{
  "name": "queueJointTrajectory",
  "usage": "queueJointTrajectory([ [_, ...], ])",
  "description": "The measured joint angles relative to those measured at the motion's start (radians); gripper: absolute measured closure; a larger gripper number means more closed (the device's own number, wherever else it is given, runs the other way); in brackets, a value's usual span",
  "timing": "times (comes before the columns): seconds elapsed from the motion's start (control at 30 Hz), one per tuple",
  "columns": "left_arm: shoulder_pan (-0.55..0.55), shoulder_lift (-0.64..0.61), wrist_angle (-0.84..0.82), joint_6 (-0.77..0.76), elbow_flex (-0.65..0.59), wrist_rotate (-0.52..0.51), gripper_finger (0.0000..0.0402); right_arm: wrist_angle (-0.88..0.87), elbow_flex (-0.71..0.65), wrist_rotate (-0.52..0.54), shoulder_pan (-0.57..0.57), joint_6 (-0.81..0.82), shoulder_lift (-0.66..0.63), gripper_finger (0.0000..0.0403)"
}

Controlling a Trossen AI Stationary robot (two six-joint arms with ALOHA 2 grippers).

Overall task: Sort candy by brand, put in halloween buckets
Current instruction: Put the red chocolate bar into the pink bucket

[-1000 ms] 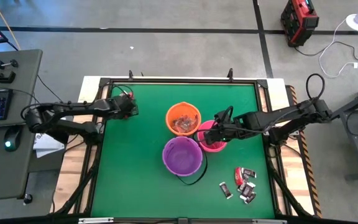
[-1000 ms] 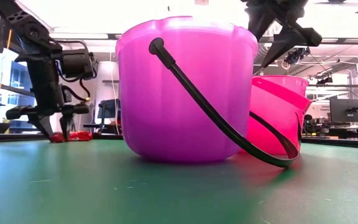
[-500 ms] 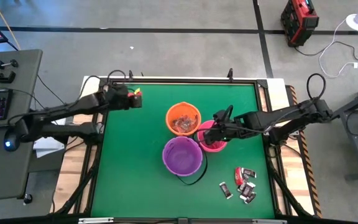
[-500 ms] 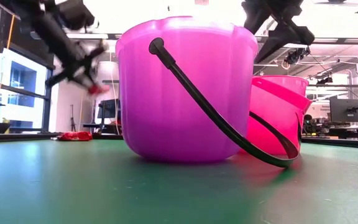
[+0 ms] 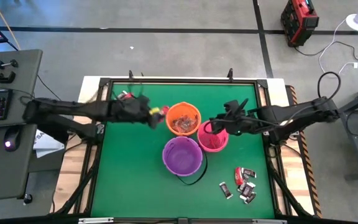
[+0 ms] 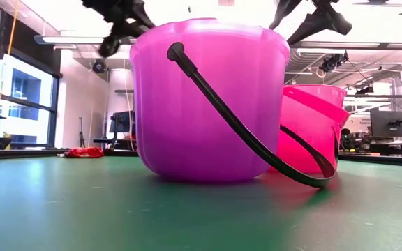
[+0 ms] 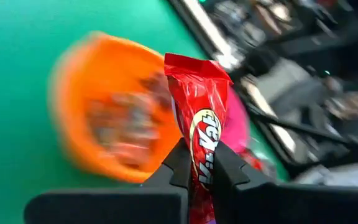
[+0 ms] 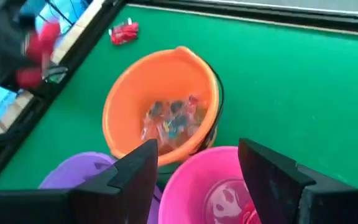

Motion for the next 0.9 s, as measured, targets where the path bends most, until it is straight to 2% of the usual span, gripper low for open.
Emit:
queueJointTrajectory([
  [0.13, -0.093, 0.16, 0.193, 0.032, 0.055, 0.048, 0.0392, 0.0, 0.0, 0.002, -0.001, -0.001, -0.005, 0.0187],
  [0.23, -0.127, 0.276, 0.267, 0.084, 0.129, 0.069, 0.0392, 0.0, 0.0, 0.002, -0.001, -0.001, -0.006, 0.0187],
  [0.4, -0.122, 0.462, 0.277, 0.192, 0.286, 0.119, 0.0389, 0.049, 0.0, 0.027, -0.001, -0.022, -0.006, 0.0187],
  [0.63, -0.098, 0.678, 0.274, 0.31, 0.478, 0.161, 0.0358, 0.139, 0.0, 0.051, -0.001, -0.075, -0.013, 0.0187],
  [0.9, -0.055, 0.794, 0.259, 0.322, 0.557, 0.192, 0.0317, 0.166, 0.0, 0.062, -0.001, -0.079, -0.013, 0.0187],
])
